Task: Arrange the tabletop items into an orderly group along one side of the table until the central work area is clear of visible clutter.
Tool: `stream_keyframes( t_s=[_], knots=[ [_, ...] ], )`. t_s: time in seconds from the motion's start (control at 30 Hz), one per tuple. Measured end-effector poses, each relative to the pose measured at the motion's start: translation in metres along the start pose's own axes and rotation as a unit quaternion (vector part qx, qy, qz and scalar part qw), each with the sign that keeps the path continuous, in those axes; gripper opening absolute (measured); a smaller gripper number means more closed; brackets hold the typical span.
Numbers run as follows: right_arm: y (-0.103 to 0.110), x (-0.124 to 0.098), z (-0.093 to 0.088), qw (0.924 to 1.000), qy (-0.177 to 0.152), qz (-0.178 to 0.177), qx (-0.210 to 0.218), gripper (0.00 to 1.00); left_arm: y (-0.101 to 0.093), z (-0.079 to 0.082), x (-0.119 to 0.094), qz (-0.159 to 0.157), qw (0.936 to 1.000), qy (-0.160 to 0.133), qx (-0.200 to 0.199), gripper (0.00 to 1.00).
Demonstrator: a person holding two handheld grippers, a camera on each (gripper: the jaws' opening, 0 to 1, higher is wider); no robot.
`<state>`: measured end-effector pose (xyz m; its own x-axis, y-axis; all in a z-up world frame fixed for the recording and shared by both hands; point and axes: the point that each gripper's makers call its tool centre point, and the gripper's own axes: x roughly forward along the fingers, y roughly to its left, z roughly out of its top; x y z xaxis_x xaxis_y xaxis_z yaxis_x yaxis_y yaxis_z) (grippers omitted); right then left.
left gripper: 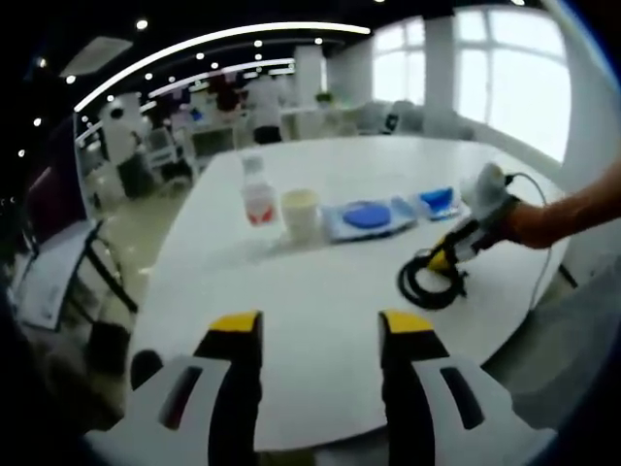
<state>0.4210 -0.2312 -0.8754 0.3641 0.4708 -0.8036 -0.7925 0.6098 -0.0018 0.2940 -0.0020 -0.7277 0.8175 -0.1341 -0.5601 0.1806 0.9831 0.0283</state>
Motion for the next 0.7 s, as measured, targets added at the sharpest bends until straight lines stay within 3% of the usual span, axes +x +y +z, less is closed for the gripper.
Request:
stream_keyframes(
  t_s=[0.23,0.37,0.7],
  knots=[
    [-0.007,-0.003,-0.003,0.9999,-0.003,0.009,0.013,0.07,0.0,0.0,0.0,-0.001,1.0,0.0,-0.001,0.45],
    [-0.012,-0.018,0.001,0.9994,-0.018,0.005,0.028,0.07,0.0,0.001,-0.001,0.0,1.0,-0.002,-0.003,0.45],
    [-0.067,-0.067,0.005,0.995,-0.054,-0.052,0.065,0.05,-0.001,0.001,-0.001,-0.003,1.0,-0.004,0.0,0.45]
  ],
)
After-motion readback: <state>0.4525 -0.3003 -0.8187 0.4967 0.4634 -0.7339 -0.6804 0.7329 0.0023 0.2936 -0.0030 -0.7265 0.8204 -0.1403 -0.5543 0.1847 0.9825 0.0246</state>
